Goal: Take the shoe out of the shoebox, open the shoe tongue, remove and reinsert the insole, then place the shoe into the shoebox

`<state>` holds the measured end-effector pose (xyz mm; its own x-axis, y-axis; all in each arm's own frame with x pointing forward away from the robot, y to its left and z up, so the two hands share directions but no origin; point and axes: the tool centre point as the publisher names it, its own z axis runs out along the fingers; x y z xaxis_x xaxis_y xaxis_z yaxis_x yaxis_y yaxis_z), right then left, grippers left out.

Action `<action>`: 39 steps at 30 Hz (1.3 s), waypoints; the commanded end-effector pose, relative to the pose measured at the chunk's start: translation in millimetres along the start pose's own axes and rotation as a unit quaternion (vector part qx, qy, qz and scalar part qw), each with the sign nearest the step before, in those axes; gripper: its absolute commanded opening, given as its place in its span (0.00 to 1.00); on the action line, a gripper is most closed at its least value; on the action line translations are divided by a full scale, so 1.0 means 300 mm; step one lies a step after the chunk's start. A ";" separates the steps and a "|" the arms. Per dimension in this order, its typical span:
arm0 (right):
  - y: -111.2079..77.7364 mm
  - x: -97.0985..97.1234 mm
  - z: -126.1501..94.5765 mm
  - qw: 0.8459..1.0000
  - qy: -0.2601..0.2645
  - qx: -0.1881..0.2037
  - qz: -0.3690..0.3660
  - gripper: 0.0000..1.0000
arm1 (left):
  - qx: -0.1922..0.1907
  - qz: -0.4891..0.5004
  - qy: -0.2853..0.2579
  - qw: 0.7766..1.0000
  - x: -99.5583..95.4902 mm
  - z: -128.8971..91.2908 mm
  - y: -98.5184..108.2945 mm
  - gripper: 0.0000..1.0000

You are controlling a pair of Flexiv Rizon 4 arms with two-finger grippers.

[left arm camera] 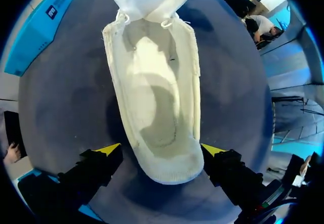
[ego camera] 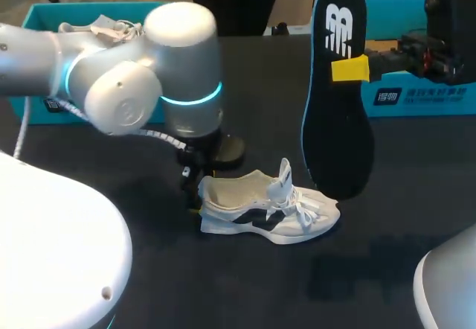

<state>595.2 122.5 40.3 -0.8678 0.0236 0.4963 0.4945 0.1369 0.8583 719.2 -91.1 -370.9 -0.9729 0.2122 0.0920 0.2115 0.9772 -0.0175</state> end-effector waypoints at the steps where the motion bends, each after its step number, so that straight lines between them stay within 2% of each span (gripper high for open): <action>1: 0.007 -0.008 0.008 1.000 0.001 0.002 0.001 0.00 | -0.024 0.001 0.001 1.000 0.007 -0.046 -0.001 1.00; 9: 0.007 -0.008 0.008 1.000 0.001 0.002 0.001 0.00 | 0.027 0.002 0.000 1.000 -0.004 -0.176 -0.037 1.00; 15: 0.007 -0.008 0.008 1.000 0.001 0.002 0.001 0.00 | 0.031 0.004 -0.009 0.999 -0.056 -0.214 -0.112 1.00; 23: 0.007 -0.008 0.008 1.000 0.001 0.002 0.001 0.00 | 0.007 0.011 -0.034 0.999 -0.095 -0.191 -0.228 1.00; 27: 0.007 -0.008 0.008 1.000 0.001 0.002 0.001 0.00 | 0.013 0.012 -0.028 0.999 -0.114 -0.160 -0.272 1.00; 34: 0.007 -0.008 0.008 1.000 0.001 0.002 0.001 0.00 | 0.017 0.005 -0.024 1.000 -0.152 -0.096 -0.303 1.00; 36: 0.007 -0.008 0.008 1.000 0.001 0.002 0.001 0.00 | 0.012 -0.001 -0.027 1.000 -0.156 -0.077 -0.308 0.94; 39: 0.007 -0.008 0.008 1.000 0.001 0.002 0.001 0.00 | 0.021 -0.006 -0.026 0.999 -0.158 -0.053 -0.308 1.00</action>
<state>595.2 122.5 40.3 -0.8678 0.0235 0.4963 0.4945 0.1370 0.8583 745.3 -187.5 -346.3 -0.9791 0.1999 0.0373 0.1977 0.9787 -0.0557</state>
